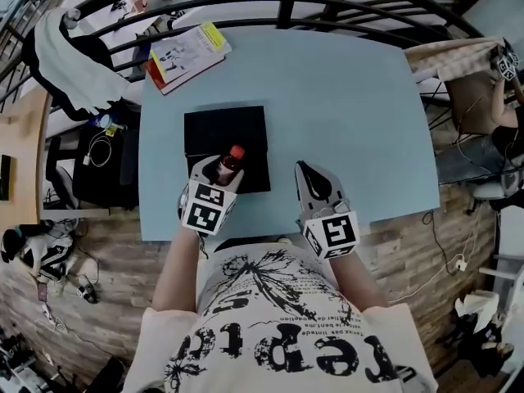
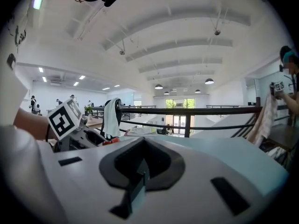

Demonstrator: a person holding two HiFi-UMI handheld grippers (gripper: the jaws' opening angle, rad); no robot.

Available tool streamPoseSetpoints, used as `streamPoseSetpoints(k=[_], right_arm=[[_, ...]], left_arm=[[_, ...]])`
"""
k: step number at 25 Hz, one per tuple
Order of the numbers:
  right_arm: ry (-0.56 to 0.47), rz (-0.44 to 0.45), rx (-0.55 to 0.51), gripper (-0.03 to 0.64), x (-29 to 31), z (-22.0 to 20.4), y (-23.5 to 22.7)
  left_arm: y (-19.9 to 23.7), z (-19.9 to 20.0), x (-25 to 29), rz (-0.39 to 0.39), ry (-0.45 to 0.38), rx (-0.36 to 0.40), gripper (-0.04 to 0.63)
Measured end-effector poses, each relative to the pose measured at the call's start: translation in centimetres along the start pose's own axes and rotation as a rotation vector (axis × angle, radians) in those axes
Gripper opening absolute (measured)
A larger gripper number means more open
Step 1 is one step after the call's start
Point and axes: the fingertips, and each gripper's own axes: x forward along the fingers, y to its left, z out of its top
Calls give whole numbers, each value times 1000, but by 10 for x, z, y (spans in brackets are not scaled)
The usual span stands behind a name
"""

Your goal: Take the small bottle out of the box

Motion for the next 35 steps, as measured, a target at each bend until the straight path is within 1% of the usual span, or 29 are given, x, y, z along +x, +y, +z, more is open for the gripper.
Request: streamPoseSetpoints(k=[5, 8, 11, 15, 18, 21, 26, 30, 35], right_arm=[[-52, 70, -44, 8, 8, 26, 19], [-80, 92, -62, 8, 8, 39, 29], [-135, 93, -82, 8, 10, 55, 35], [-190, 94, -99, 8, 10, 72, 44], [-205, 114, -109, 8, 11, 80, 52], [-230, 115, -119, 8, 11, 87, 58], [-257, 113, -116, 8, 8, 92, 65], [-251, 117, -110, 8, 8, 92, 66], [-245, 116, -107, 6, 8, 88, 65]], left_arm=[[9, 51, -53, 71, -240, 25, 232], [9, 76, -90, 100, -387, 25, 232], [11, 95, -124, 126, -526, 12, 232], [14, 106, -162, 161, -662, 3, 232], [20, 108, -185, 186, -754, -38, 232], [26, 105, -199, 200, -791, -69, 232], [28, 102, -212, 230, -801, -64, 233], [26, 101, -212, 230, -795, -57, 232], [25, 99, -206, 227, -781, -66, 232]])
